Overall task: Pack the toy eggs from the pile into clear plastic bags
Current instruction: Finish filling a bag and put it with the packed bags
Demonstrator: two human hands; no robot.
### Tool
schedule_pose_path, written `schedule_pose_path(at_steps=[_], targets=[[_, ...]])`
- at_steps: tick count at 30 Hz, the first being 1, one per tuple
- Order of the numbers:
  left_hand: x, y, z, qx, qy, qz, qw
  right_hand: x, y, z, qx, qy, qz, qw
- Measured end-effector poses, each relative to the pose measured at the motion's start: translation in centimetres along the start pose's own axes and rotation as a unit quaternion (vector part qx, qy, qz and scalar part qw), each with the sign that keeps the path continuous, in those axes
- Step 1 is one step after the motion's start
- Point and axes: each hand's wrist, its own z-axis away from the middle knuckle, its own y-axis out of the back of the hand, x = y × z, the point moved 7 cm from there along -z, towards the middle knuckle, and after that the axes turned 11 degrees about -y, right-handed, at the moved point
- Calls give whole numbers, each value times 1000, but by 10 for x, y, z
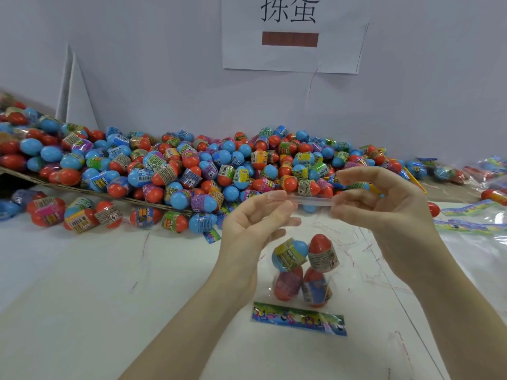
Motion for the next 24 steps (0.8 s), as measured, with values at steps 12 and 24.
schedule_pose_path(at_steps=[12,24], targets=[[0,-8,5,1,-5,-26,1000,-39,-35,44,218,395,431,782],[-3,-12,5,-57,15,-17,998,-26,-56,44,150,450,543,693]])
